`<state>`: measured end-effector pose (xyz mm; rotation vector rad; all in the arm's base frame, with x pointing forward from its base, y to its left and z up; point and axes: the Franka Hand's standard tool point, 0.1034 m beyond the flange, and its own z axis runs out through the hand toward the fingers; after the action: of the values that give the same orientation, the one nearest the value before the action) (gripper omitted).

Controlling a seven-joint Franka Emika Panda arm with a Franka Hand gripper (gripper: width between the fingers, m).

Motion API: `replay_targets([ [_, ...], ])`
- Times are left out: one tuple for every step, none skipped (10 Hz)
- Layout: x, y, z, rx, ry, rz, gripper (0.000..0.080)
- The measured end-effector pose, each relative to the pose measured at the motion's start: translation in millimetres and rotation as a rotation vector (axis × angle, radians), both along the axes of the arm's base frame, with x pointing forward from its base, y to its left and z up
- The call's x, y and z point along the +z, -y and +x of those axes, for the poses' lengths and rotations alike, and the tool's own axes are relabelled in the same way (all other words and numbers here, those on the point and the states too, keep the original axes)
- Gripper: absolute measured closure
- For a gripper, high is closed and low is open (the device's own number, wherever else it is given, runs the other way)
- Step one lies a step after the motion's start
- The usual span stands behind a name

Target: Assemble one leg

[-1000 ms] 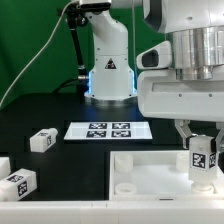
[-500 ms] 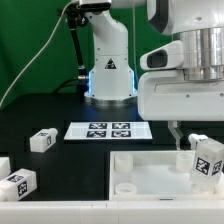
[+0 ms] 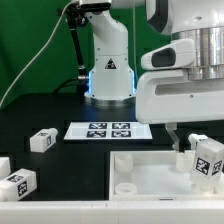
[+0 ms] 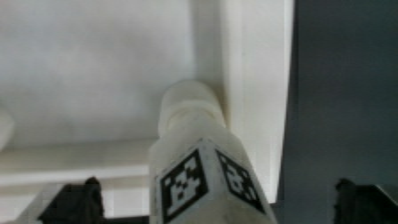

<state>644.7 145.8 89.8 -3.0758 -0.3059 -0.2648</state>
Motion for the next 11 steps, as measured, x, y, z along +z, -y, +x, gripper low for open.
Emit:
replay_targets([
  [1.0, 2.5, 4.0, 0.094, -0.002, -0.017, 0.0151],
  [1.6, 2.1, 7.3, 0.156, -0.004, -0.027, 0.0151],
  [2.0, 0.9, 8.3, 0.241, 0.002, -0.044, 0.0151],
  [1.9, 0.0, 8.2, 0.313, 0.005, -0.059, 0.0151],
  [2.0, 0.1, 8.3, 0.367, 0.008, -0.067, 0.0151],
  [1.5, 1.5, 8.6, 0.421, 0.003, -0.076, 0.0151],
  [1.4, 3.1, 8.6, 0.48, 0.004, -0.086, 0.0151],
  [1.2, 3.0, 8.4, 0.483, 0.004, -0.087, 0.0151],
  [0.6, 2.8, 7.9, 0.473, 0.004, -0.085, 0.0273],
  [0.3, 3.6, 7.8, 0.472, 0.004, -0.085, 0.0411],
  [0.4, 3.6, 7.8, 0.472, 0.004, -0.085, 0.0515],
])
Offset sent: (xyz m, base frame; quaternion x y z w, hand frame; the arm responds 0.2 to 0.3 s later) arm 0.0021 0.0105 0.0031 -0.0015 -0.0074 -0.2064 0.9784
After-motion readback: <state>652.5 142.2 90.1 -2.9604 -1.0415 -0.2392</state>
